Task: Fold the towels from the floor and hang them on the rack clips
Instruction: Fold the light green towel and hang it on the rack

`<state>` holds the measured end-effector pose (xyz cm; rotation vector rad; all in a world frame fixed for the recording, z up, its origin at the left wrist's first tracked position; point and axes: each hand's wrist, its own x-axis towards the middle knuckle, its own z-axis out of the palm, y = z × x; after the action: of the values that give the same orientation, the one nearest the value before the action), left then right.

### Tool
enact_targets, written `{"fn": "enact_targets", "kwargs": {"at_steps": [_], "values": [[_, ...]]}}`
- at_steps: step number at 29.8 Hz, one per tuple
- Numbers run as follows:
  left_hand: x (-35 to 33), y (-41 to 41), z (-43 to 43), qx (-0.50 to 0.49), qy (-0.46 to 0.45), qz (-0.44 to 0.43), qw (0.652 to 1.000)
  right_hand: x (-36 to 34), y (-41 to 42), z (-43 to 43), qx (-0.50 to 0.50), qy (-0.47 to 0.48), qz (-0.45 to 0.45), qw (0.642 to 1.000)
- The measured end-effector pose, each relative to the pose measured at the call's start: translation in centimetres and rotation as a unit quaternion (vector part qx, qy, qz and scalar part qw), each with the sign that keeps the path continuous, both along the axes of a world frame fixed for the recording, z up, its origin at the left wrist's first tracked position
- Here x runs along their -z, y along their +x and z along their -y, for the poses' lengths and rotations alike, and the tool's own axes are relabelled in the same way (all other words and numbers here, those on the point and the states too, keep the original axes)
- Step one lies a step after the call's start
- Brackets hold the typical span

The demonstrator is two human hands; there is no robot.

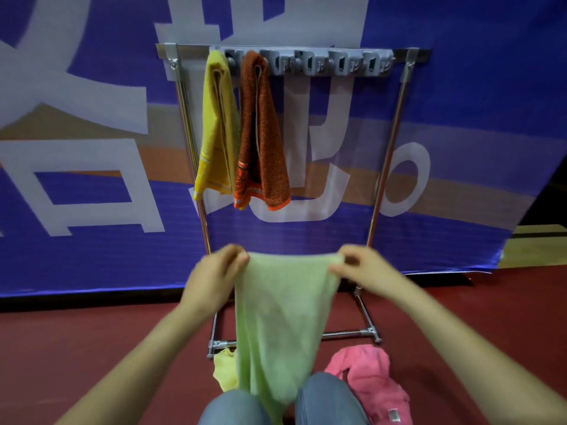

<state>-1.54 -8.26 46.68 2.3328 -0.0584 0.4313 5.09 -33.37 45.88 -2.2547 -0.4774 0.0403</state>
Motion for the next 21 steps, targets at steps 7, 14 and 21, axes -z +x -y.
{"fn": "enact_targets", "kwargs": {"at_steps": [7,14,21], "values": [[-9.5,2.0,-1.1,-0.024,-0.025,0.177,0.984,-11.7,0.3,-1.1,0.001,0.16,0.129,0.979],[-9.6,1.2,-0.1,-0.015,-0.059,0.163,0.985,-12.0,-0.3,-0.6,0.016,0.151,0.136,0.979],[-8.0,0.8,0.3,-0.026,-0.102,0.134,0.985,-10.6,-0.8,-0.8,0.045,0.179,0.092,0.979]]}}
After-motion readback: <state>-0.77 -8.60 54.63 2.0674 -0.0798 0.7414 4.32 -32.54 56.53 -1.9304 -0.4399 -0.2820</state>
